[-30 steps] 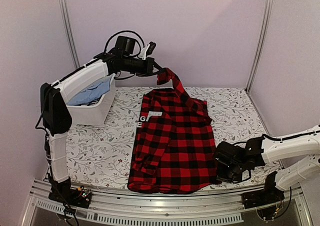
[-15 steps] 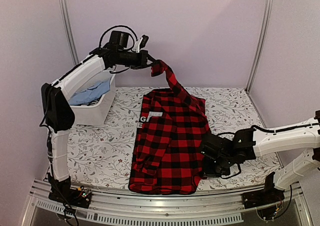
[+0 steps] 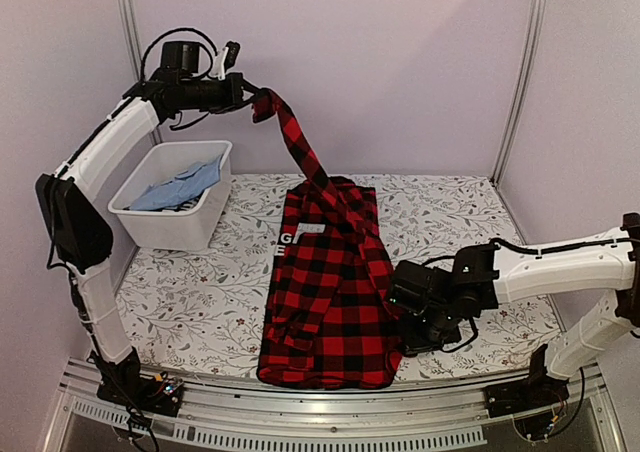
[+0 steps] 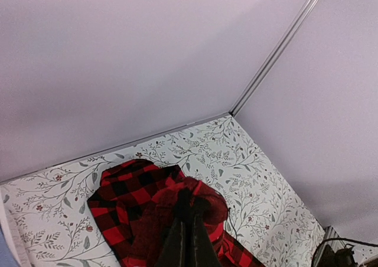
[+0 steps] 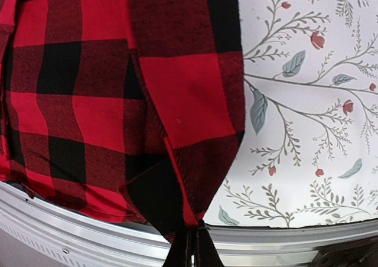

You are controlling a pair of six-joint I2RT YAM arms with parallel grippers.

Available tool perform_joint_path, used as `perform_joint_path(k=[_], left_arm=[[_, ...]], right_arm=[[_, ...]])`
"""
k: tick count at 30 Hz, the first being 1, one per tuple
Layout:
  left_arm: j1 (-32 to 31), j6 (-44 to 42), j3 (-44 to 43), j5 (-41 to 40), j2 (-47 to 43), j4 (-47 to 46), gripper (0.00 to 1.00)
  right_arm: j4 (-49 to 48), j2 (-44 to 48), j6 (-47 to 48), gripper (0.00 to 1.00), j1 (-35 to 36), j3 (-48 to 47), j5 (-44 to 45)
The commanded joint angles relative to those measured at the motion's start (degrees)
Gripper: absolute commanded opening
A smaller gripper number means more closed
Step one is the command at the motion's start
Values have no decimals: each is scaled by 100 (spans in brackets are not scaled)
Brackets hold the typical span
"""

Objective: Fold and stack the long sleeve shirts
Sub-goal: Fold the 1/3-folded shirt at the center of the board.

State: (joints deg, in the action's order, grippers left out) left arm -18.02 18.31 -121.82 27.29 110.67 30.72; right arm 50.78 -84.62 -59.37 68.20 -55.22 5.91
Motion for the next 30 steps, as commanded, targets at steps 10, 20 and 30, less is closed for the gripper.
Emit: perform_joint_path(k=[10, 20, 30], left_arm=[[270, -88, -142, -26, 70, -42, 0], [381, -129, -185, -48, 208, -40, 0], [402, -131, -254, 18, 293, -68, 0]], right_arm=[[550, -269, 1673, 0, 87, -1088, -693], [645, -1970, 3127, 1, 114, -2803, -974], [-675, -2682, 2841, 1, 139, -2485, -1840]])
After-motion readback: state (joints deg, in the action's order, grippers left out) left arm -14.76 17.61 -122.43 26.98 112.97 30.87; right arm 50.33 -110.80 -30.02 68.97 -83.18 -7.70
